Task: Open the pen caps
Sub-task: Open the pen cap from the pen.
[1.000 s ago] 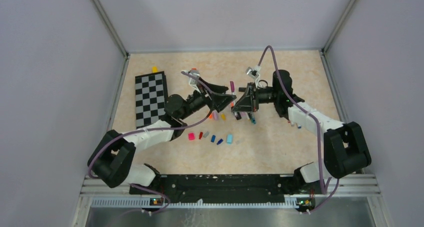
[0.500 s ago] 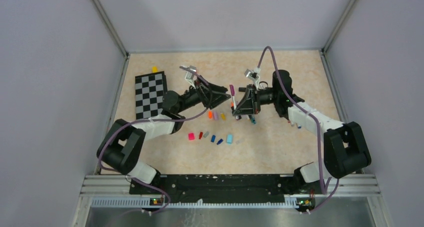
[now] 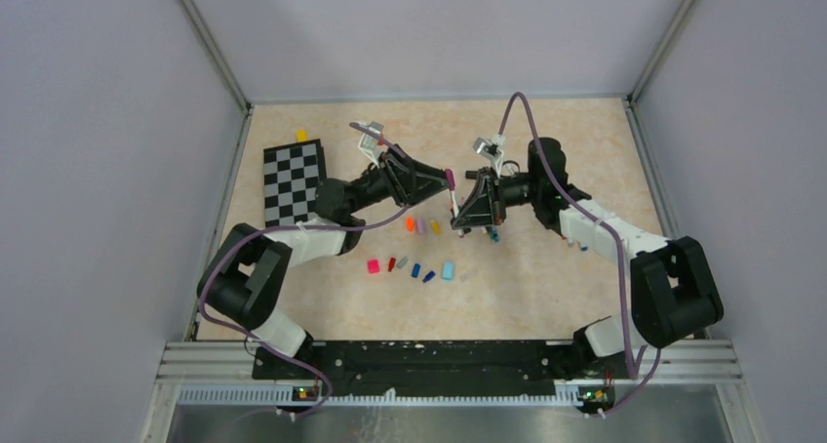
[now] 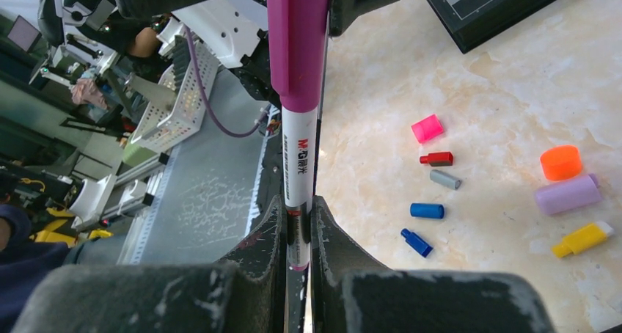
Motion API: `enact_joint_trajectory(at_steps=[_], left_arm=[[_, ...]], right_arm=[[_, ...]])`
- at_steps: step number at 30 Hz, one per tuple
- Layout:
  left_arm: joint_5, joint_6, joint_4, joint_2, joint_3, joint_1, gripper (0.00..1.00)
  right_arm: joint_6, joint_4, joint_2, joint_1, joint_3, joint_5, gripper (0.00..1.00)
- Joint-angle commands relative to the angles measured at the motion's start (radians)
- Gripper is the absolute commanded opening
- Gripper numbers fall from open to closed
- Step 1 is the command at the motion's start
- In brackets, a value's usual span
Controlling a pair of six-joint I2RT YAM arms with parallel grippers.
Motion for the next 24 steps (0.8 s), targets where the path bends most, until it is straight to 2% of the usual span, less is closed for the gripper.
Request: enact_joint_trajectory(at_steps=[1,8,24], left_arm=[[0.024,-0.036,0.077,0.019,0.039,0.001,0.52],[0.034,-0.049,0.070,0.028,0.053,0.000,0.50],[0.077,-0.075,0.080,0.063,0.090,-0.023,0.34]], right_arm=[[-0.034,0.009,0.015,0.021,0.052,-0.013,0.00],[-0.040,0.003,0.018,0.026,0.056,-0.014,0.00],[-0.040,0.001,0.020,0.026,0.061,-0.014,0.00]])
